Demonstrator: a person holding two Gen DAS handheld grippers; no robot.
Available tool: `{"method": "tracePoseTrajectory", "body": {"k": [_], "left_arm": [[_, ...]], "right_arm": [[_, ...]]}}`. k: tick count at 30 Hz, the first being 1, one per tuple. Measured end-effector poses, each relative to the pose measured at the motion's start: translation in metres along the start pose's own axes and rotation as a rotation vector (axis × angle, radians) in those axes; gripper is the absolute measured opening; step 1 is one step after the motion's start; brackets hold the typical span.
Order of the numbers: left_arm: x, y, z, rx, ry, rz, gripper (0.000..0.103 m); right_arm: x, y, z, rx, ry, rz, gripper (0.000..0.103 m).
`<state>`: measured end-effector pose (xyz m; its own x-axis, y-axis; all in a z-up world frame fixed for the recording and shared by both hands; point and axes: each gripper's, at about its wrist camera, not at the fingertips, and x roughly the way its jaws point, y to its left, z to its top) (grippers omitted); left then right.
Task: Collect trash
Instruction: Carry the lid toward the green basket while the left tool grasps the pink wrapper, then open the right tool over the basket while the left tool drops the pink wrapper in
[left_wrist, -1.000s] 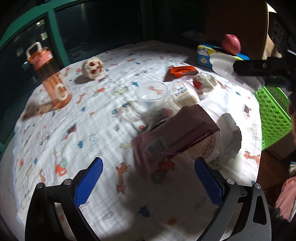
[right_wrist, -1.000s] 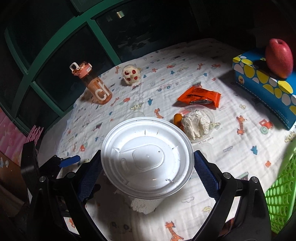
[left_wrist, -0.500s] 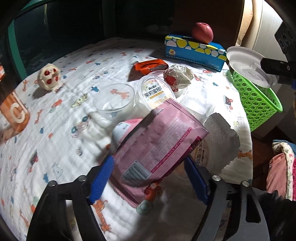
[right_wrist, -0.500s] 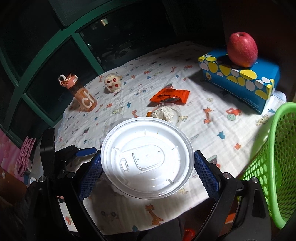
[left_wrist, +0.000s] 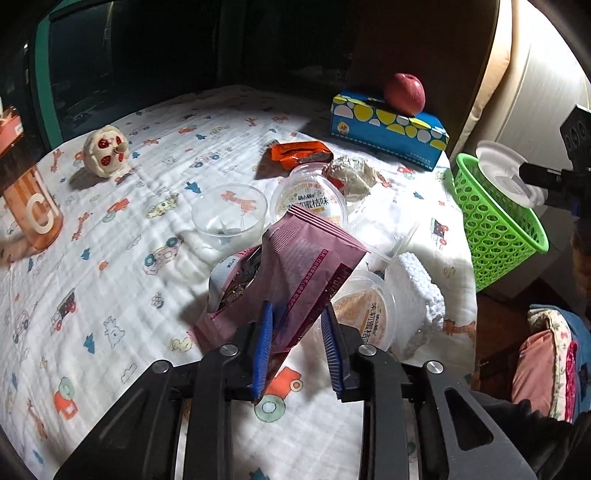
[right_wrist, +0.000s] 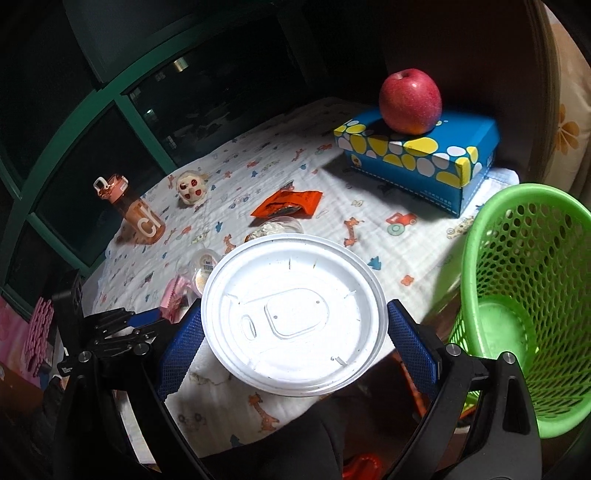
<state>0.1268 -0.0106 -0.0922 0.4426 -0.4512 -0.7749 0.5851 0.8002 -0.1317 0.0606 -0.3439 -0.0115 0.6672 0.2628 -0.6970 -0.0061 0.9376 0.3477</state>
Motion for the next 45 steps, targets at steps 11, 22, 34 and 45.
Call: {"method": "tracePoseTrajectory", "body": {"k": [11,22,34,45], "left_arm": [[-0.054,-0.020,0.023,-0.019,-0.089,0.007,0.009],[-0.076,-0.057,0.067,0.013,-0.159,-0.034,0.006],[-0.062,-0.135,0.125,0.095,-0.184,-0.204,0.006],[-0.021,-0.219,0.173,0.184,-0.152,-0.323,0.006]], "right_arm": [[-0.036,-0.048,-0.007,0.047,-0.068,-0.106,0.093],[-0.060,-0.111,-0.013,0.113,-0.099,-0.252,0.093],[-0.067,-0.161,-0.027,0.174,-0.060,-0.363,0.094],[-0.088,-0.175,-0.036,0.195,-0.079,-0.355,0.096]]}}
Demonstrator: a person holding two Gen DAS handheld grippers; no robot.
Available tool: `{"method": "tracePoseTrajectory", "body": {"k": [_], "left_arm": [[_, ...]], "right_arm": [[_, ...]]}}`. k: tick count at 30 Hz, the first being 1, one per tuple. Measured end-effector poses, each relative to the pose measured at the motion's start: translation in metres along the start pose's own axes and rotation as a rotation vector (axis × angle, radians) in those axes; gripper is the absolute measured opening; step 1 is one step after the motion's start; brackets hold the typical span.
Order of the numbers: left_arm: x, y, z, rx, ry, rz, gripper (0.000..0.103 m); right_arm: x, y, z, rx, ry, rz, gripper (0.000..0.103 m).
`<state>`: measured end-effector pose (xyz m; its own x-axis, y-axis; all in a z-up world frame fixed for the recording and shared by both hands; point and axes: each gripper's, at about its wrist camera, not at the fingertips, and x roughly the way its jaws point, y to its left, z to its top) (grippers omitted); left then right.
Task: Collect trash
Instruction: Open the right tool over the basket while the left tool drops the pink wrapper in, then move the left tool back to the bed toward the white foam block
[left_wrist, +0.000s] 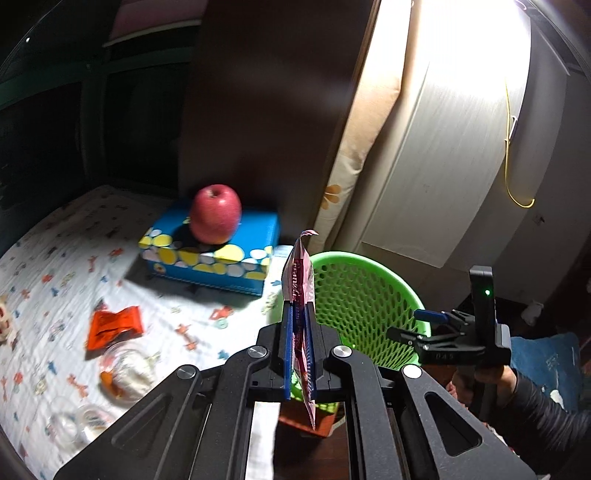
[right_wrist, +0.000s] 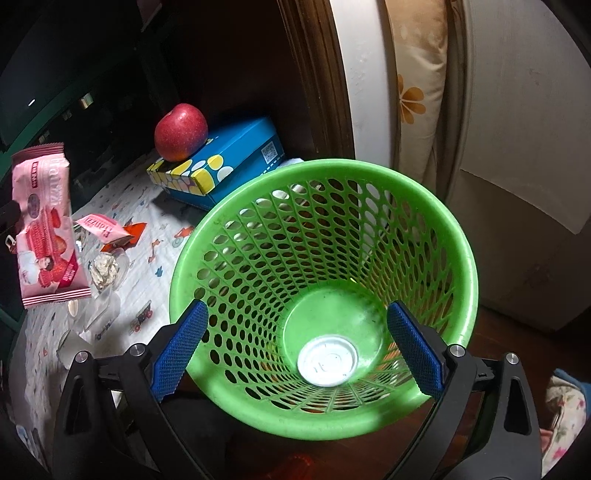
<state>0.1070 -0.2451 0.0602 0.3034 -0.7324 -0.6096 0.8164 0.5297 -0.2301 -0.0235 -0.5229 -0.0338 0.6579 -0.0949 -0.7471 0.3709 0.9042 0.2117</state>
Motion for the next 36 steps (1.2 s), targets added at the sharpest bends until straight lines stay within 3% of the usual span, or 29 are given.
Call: {"method": "tracePoseTrajectory", "body": {"k": [9,18,19,21,22,29,36], "left_arm": [[0.064,-0.036,0.015,0.013,0.057,-0.071,0.006],[0.114,-0.053,0.007,-0.029,0.143,-0.111,0.008],[0.118,-0.054,0.005,-0.030,0.150,-0.111,0.013],[0.124,-0.053,0.001,-0.046,0.162,-0.116,0.035],[0.123,-0.053,0.000,-0.051,0.158,-0.109,0.051],[0.100,-0.043,-0.010,-0.072,0.128,-0.059,0.052],[0.049,-0.014,-0.036,-0.113,0.089,0.093,0.058]], "right_arm": [[-0.026,-0.017,-0.005,0.016,-0.052,0.011,0.096],[-0.036,-0.031,-0.012,0.020,-0.069,0.008,0.096],[-0.036,-0.033,-0.013,0.025,-0.068,0.011,0.096],[-0.037,-0.036,-0.014,0.034,-0.066,0.010,0.096],[-0.037,-0.038,-0.015,0.036,-0.066,0.012,0.096],[-0.041,-0.032,-0.018,0.029,-0.070,0.022,0.096],[-0.042,0.002,-0.019,-0.019,-0.075,0.064,0.096]]}}
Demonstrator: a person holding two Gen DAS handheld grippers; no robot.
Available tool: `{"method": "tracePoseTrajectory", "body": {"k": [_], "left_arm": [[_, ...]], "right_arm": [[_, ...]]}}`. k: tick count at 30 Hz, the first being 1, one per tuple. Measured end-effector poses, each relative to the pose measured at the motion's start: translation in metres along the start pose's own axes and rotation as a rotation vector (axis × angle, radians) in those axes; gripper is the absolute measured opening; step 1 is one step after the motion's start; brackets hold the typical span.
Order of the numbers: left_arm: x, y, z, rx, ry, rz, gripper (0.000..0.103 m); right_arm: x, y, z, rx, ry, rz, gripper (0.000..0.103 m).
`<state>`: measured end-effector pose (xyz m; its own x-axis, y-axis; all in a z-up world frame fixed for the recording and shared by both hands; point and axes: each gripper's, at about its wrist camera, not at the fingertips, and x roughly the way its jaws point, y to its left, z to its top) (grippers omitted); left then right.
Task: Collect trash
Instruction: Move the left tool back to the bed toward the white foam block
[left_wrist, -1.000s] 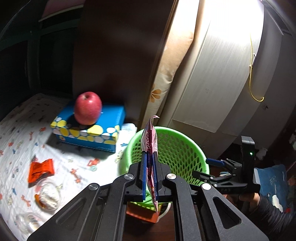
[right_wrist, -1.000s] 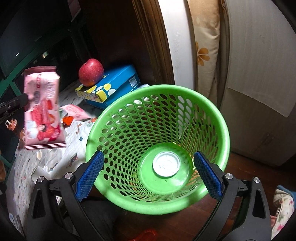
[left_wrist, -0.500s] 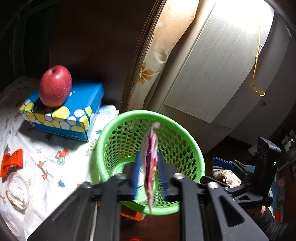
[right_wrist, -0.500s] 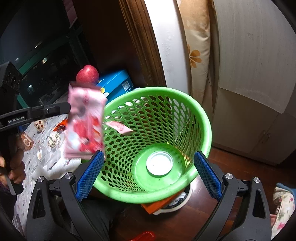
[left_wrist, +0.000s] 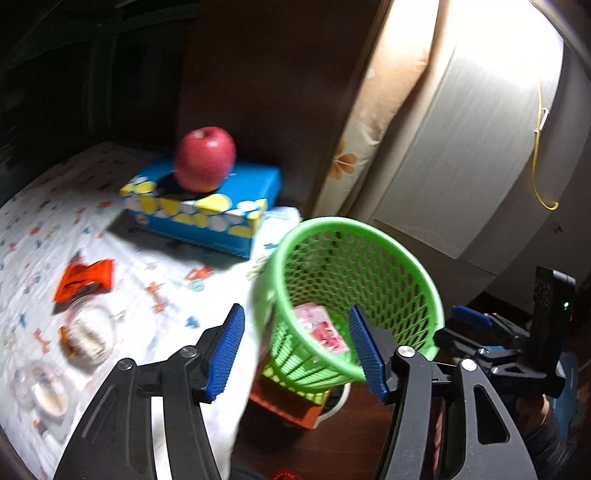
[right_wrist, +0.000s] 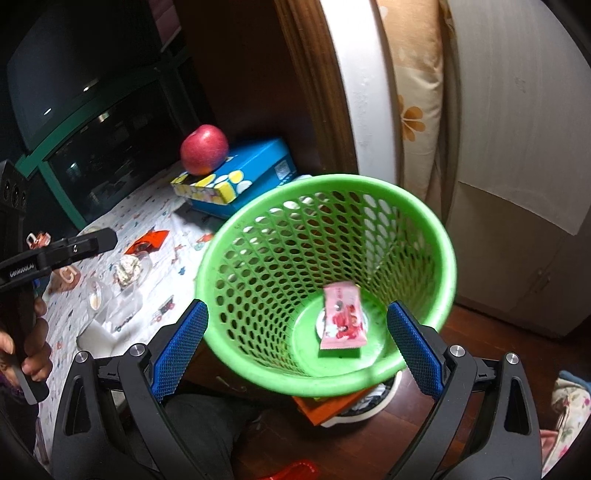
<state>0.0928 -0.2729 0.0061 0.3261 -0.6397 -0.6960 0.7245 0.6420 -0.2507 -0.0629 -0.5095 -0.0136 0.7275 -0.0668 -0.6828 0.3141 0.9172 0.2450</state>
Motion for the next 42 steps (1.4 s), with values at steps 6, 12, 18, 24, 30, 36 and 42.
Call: {"method": "tracePoseTrajectory", "body": {"k": [6,12,18,24,30,36,42], "left_arm": [[-0.041,0.044,-0.035,-0.063,-0.021,0.112,0.064],[-0.078,0.094,-0.078,-0.121,-0.012,0.185,0.066],[-0.106,0.136,-0.126,-0.150,0.019,0.241,0.066],[-0.107,0.156,-0.161,-0.127,0.073,0.263,0.066],[-0.089,0.162,-0.171,-0.066,0.106,0.251,0.052],[-0.070,0.154,-0.168,0.052,0.114,0.243,0.039],[-0.064,0.158,-0.168,0.074,0.109,0.212,0.015]], "right_arm": [[0.005,0.041,0.000,-0.059,0.006,0.048,0.096],[0.014,0.080,0.000,-0.112,0.024,0.104,0.096],[0.026,0.116,-0.002,-0.171,0.055,0.153,0.096],[0.039,0.144,-0.009,-0.217,0.094,0.190,0.096],[0.052,0.169,-0.022,-0.262,0.145,0.213,0.096],[0.061,0.186,-0.031,-0.303,0.180,0.226,0.096],[0.071,0.199,-0.039,-0.320,0.216,0.246,0.096]]}}
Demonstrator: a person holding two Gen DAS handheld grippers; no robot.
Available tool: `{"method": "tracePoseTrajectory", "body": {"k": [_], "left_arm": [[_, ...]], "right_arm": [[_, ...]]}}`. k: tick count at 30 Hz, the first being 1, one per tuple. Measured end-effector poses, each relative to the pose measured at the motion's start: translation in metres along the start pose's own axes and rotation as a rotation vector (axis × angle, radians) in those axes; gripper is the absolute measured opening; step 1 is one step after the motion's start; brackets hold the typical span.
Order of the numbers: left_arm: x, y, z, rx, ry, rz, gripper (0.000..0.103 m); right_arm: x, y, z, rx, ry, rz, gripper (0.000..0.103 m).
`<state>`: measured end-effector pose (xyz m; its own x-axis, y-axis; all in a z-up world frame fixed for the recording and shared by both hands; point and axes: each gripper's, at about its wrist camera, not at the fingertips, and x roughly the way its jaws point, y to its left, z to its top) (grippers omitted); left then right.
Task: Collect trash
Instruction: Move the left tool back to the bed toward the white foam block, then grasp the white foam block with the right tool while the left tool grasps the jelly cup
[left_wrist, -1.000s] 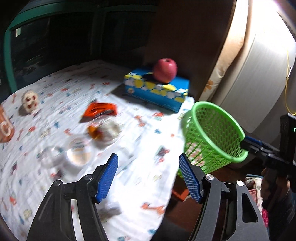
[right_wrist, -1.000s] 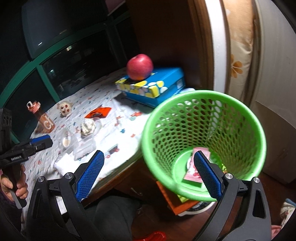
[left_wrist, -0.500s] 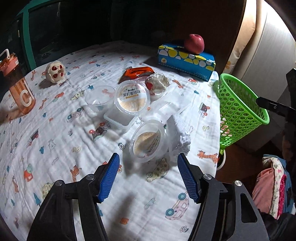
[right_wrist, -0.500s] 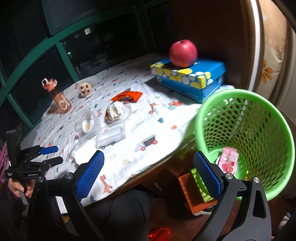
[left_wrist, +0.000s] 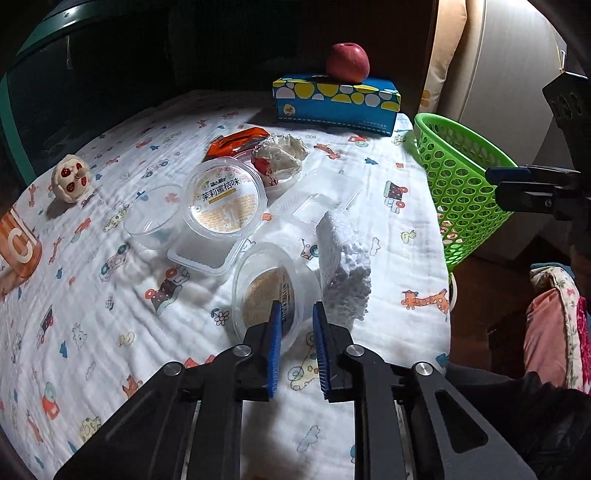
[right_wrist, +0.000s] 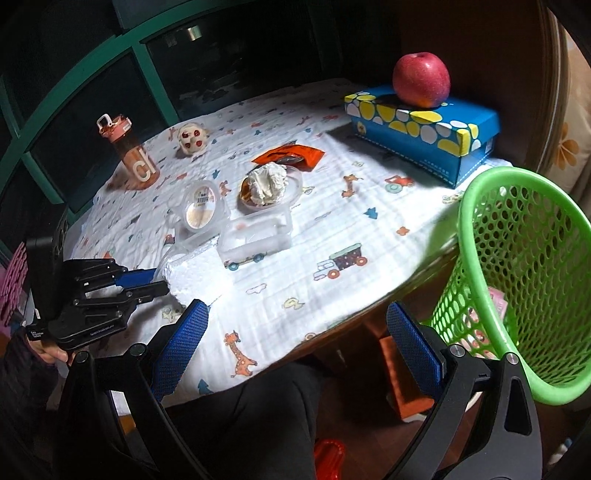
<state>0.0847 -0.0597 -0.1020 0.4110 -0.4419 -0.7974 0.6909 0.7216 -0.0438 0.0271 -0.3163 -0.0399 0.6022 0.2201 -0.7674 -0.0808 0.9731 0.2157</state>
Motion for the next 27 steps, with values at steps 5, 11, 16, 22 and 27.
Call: {"method": "tracePoseTrajectory", "body": {"k": [5,11,16,22,27], "left_arm": [[-0.008,0.005,-0.005,-0.039,-0.029,-0.033,0.013],[-0.022,0.022,-0.010,-0.123,-0.048,-0.039,0.011],[-0.037,0.038,-0.013,-0.191,-0.072,-0.022,0.010],[-0.051,0.053,-0.018,-0.246,-0.096,-0.005,0.010],[-0.057,0.064,-0.022,-0.301,-0.111,-0.010,0.010]], "right_arm": [[0.014,0.013,0.000,-0.030,0.026,0.039,0.096],[0.033,0.039,0.000,-0.091,0.056,0.108,0.096],[0.055,0.062,0.000,-0.146,0.087,0.160,0.096],[0.084,0.080,0.004,-0.180,0.122,0.193,0.096],[0.106,0.092,0.008,-0.207,0.138,0.208,0.096]]}}
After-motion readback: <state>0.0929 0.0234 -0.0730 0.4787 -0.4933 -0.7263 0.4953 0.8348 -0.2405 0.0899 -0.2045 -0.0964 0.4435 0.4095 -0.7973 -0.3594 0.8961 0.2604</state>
